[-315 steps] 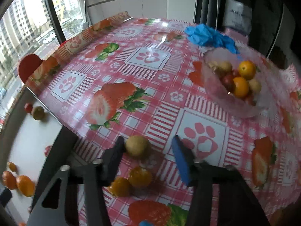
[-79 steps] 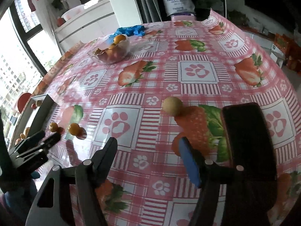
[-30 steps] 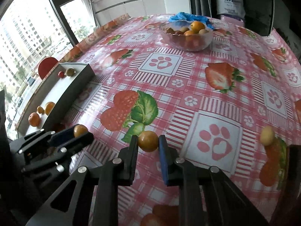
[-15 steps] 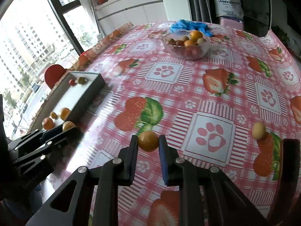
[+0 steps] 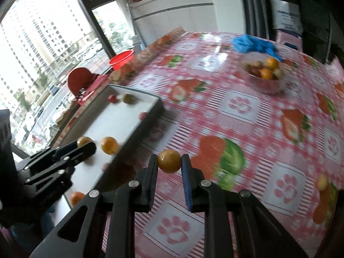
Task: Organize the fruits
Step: 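Carry the apricot and orange fruit in both tools over the white tray, then open both tools to drop the fruits into the tray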
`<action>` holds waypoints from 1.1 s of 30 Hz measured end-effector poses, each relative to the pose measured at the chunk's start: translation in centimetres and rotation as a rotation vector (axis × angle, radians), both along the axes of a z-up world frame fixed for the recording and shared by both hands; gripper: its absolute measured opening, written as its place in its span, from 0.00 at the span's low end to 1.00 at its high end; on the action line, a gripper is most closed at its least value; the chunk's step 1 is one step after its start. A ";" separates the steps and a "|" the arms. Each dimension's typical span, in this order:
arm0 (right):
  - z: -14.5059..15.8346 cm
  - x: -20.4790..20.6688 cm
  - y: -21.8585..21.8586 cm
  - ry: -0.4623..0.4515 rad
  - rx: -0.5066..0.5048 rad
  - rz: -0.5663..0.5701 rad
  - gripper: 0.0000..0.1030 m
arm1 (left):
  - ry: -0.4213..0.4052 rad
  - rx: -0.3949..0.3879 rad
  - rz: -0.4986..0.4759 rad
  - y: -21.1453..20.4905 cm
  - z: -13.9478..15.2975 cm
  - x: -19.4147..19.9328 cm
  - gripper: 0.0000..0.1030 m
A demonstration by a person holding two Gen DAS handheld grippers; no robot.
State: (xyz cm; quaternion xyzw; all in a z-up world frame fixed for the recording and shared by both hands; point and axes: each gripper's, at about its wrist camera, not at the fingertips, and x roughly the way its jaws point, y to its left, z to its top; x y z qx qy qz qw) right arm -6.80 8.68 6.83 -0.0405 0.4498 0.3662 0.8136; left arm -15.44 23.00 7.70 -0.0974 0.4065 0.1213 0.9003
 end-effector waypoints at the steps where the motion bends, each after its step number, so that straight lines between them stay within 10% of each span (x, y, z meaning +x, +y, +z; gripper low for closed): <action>1: 0.1 0.0 0.6 -0.001 -0.001 0.011 0.23 | 0.003 0.004 0.008 0.4 0.0 0.0 0.24; 20: -2.1 -0.8 13.0 0.047 -0.115 0.211 0.27 | 0.049 -0.030 0.124 7.6 -2.9 0.0 0.24; 27: -2.5 -0.2 13.2 0.056 -0.124 0.189 0.61 | 0.081 -0.038 0.165 9.0 -4.2 -0.2 0.26; 28: -2.4 -0.2 13.1 0.054 -0.126 0.188 0.64 | 0.086 -0.037 0.167 9.2 -4.2 -0.3 0.35; 30: -2.1 -0.1 13.1 0.046 -0.123 0.187 0.70 | 0.066 -0.019 0.191 9.1 -4.1 -0.7 0.93; 33: -2.0 0.0 13.1 0.030 -0.145 0.173 0.79 | 0.017 0.026 0.184 8.5 -3.2 -1.3 0.94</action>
